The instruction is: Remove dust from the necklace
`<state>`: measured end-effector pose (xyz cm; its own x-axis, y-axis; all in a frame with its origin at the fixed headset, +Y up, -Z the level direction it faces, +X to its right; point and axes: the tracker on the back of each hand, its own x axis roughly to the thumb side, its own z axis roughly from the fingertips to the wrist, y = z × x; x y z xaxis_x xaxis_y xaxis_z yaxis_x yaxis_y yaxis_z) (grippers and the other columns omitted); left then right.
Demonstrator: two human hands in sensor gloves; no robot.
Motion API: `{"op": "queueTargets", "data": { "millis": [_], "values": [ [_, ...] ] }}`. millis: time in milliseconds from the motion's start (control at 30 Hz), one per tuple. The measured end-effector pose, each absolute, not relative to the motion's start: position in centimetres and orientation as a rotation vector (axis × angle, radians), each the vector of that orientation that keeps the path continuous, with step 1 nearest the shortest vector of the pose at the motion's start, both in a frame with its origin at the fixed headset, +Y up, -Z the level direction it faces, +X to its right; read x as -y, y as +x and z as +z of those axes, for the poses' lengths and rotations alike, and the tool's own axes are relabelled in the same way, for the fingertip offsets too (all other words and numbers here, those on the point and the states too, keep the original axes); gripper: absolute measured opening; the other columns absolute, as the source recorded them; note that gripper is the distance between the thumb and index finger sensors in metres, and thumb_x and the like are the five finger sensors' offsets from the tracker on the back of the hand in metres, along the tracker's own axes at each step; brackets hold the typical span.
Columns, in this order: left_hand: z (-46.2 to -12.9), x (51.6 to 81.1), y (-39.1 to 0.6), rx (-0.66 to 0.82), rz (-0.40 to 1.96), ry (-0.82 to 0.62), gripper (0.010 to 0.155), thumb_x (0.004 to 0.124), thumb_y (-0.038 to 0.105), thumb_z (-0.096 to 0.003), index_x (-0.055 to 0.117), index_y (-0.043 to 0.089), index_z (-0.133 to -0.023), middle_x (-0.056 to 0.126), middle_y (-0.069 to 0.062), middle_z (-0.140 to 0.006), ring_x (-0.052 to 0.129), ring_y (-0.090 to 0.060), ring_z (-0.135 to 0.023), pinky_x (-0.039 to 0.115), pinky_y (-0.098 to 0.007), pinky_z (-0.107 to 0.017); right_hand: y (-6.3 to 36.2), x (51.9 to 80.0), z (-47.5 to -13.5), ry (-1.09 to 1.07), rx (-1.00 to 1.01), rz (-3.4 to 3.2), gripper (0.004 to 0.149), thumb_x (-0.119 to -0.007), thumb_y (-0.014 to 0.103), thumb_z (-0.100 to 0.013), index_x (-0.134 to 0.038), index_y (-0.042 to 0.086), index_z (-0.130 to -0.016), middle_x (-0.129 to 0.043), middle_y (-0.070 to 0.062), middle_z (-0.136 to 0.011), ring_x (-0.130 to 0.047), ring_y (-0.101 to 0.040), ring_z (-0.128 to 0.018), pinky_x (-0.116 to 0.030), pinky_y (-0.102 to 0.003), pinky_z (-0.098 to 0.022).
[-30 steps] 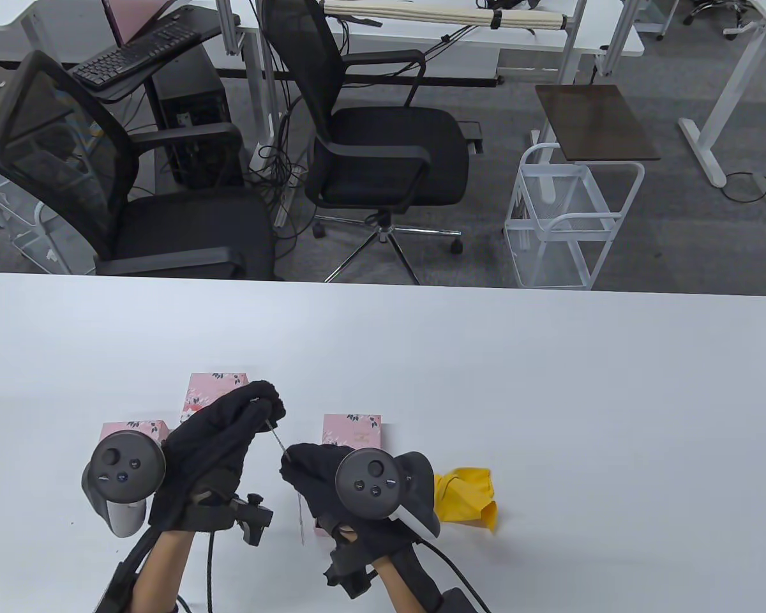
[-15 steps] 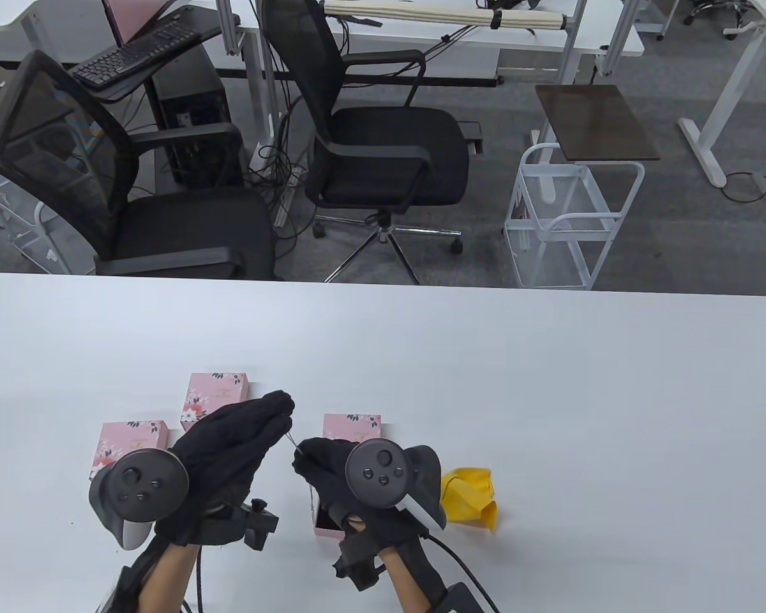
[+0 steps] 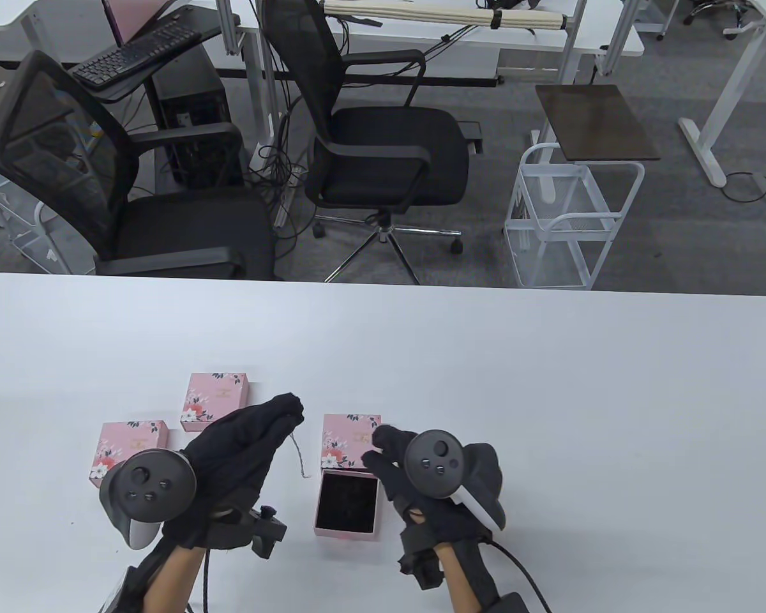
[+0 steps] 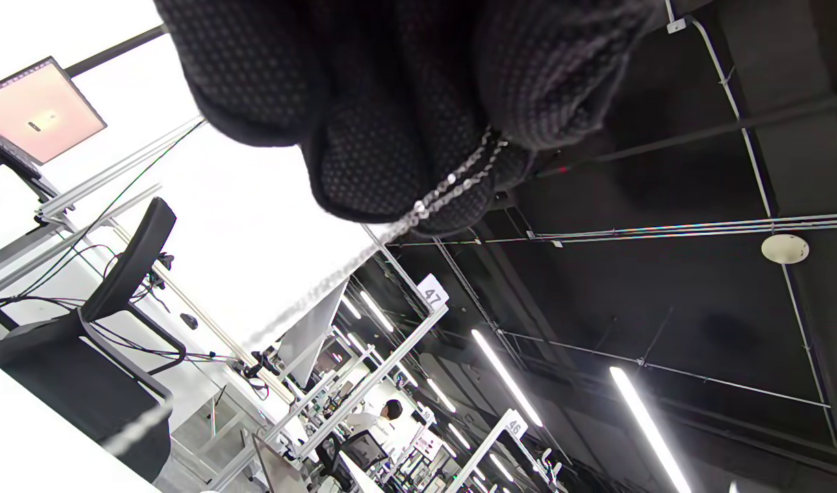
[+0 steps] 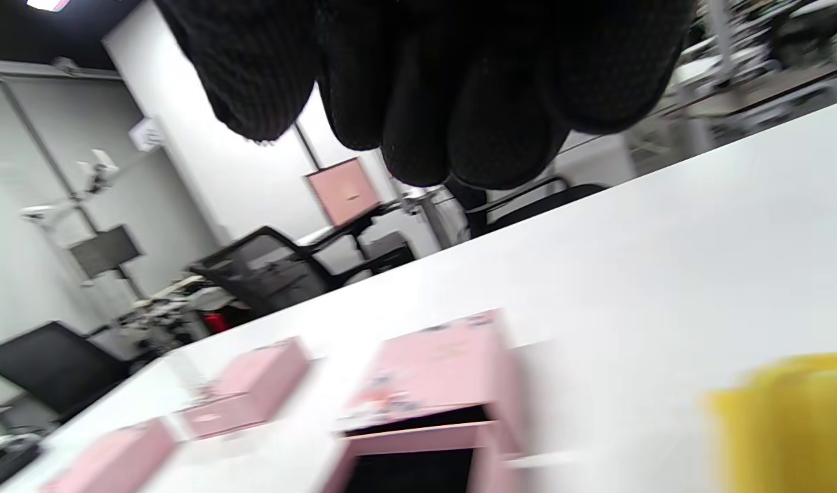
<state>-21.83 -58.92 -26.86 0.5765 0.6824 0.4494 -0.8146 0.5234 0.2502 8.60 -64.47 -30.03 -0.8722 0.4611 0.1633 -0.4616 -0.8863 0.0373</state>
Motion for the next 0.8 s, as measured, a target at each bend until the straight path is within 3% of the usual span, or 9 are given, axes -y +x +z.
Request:
{"op": "queueTargets", "data": {
  "millis": [133,267,533,600,700,800],
  "values": [
    [-26.7,58.7,-22.0,0.315,0.914,0.465,0.039,0.081,0.04,-0.0552,0.089,0.027,-0.092,0.104,0.0,-0.083,0.1,-0.019,-0.074,0.085,-0.044,-0.055,12.4,66.0,-29.9,0.083,-0.018,2.791,0.051,-0.079,0.036,-0.063,-0.069,0.009,-0.106,-0.08,-0.024,-0.098,-0.084,-0.048,-0.076,-0.073,-0.055,-0.058],
    [-26.6,58.5,-22.2,0.307,0.911,0.473,0.041,0.089,0.044,-0.0484,0.093,0.031,-0.087,0.106,0.002,-0.082,0.101,-0.018,-0.074,0.086,-0.044,-0.054,14.5,69.5,-30.1,-0.037,-0.207,2.945,0.058,-0.078,0.038,-0.063,-0.063,0.008,-0.11,-0.072,-0.028,-0.105,-0.078,-0.052,-0.083,-0.069,-0.058,-0.061],
    [-26.5,58.5,-22.3,0.307,0.936,0.483,0.039,0.095,0.047,-0.0437,0.095,0.035,-0.081,0.107,0.007,-0.078,0.102,-0.016,-0.071,0.087,-0.042,-0.052,12.7,74.1,-32.2,-0.174,-0.483,3.082,0.07,-0.077,0.046,-0.062,-0.055,0.006,-0.114,-0.064,-0.032,-0.109,-0.073,-0.056,-0.086,-0.067,-0.059,-0.062],
    [-26.5,58.6,-22.5,0.304,0.953,0.479,0.039,0.095,0.047,-0.043,0.095,0.036,-0.08,0.107,0.007,-0.077,0.103,-0.015,-0.07,0.088,-0.042,-0.052,11.7,75.3,-32.7,-0.179,-0.545,3.128,0.065,-0.077,0.045,-0.062,-0.059,0.007,-0.112,-0.066,-0.031,-0.108,-0.075,-0.054,-0.085,-0.068,-0.059,-0.062],
    [-26.7,58.7,-22.7,0.3,0.973,0.474,0.039,0.096,0.047,-0.0429,0.096,0.036,-0.08,0.107,0.007,-0.077,0.103,-0.015,-0.07,0.088,-0.042,-0.052,10.9,75.6,-32.7,-0.16,-0.368,3.273,0.054,-0.079,0.039,-0.061,-0.069,0.011,-0.106,-0.076,-0.026,-0.101,-0.083,-0.048,-0.079,-0.073,-0.054,-0.058],
    [-26.9,58.8,-22.8,0.306,1.004,0.447,0.037,0.094,0.046,-0.0472,0.095,0.034,-0.083,0.106,0.005,-0.079,0.102,-0.017,-0.071,0.086,-0.043,-0.053,10.5,75.2,-32.9,-0.126,-0.348,3.305,0.046,-0.081,0.036,-0.06,-0.075,0.015,-0.101,-0.084,-0.02,-0.095,-0.088,-0.043,-0.074,-0.075,-0.052,-0.056]
  ]
}}
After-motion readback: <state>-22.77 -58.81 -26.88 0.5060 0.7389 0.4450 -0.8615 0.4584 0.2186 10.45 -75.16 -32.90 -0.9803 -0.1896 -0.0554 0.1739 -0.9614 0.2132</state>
